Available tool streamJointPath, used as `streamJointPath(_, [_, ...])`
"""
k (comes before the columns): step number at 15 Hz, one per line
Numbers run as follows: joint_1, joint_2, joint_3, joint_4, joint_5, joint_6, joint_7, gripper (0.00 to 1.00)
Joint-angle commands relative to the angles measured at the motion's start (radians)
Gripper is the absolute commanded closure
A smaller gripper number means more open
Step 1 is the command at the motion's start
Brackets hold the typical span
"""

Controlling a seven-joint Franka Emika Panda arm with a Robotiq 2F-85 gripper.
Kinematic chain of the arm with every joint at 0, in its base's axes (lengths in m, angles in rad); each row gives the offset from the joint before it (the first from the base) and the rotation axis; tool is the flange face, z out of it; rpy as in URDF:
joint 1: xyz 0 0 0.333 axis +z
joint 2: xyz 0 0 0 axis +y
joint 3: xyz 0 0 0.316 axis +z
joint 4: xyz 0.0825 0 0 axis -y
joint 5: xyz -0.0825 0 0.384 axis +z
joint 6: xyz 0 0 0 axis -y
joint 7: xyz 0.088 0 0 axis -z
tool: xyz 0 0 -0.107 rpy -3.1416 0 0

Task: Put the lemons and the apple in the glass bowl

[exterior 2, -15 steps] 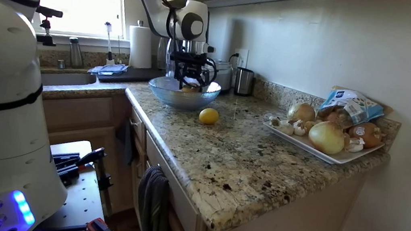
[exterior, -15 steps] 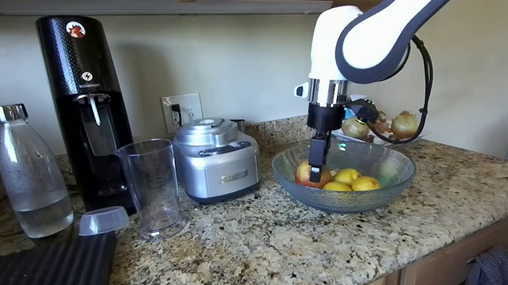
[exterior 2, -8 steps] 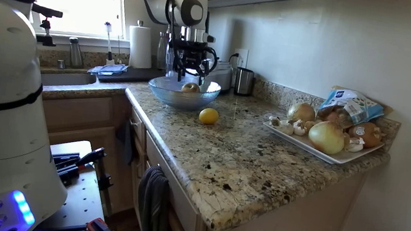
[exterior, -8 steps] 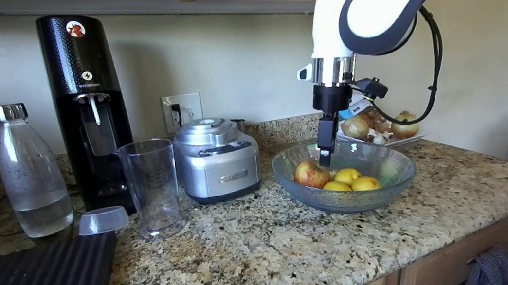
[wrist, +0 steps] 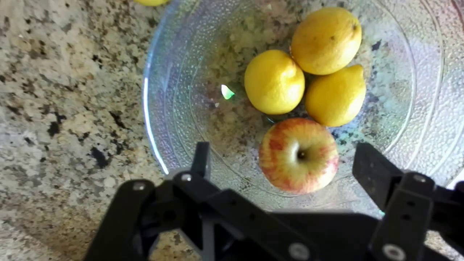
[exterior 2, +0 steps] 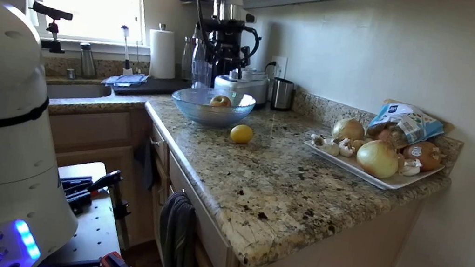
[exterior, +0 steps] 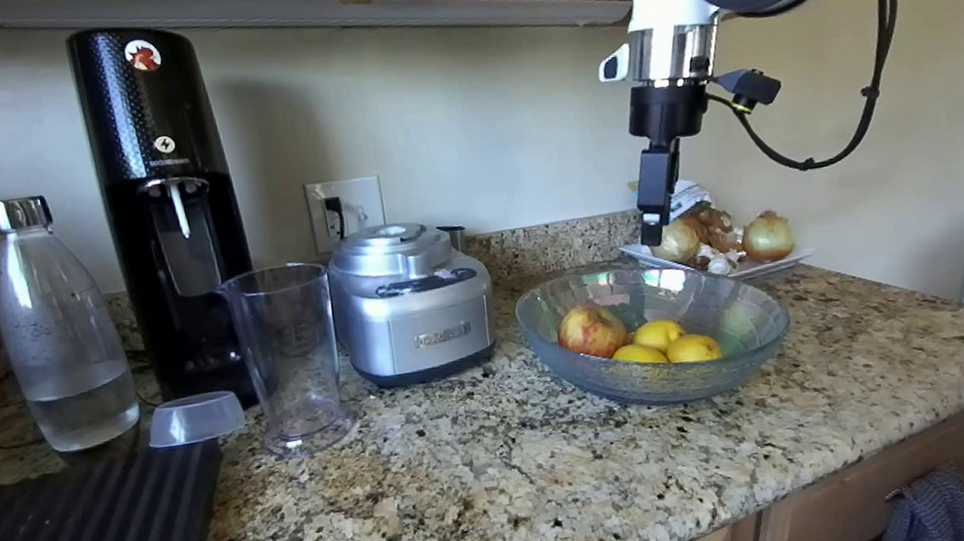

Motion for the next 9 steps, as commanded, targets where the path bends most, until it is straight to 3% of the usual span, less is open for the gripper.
streamJointPath(1, [-0.031, -0.136, -0.039, -0.1, -0.005, -0.035, -0.026, 0.0])
streamJointPath(9, [-0.115, -0.231, -0.156, -0.21, -0.013, -0.062, -0.069, 0.0])
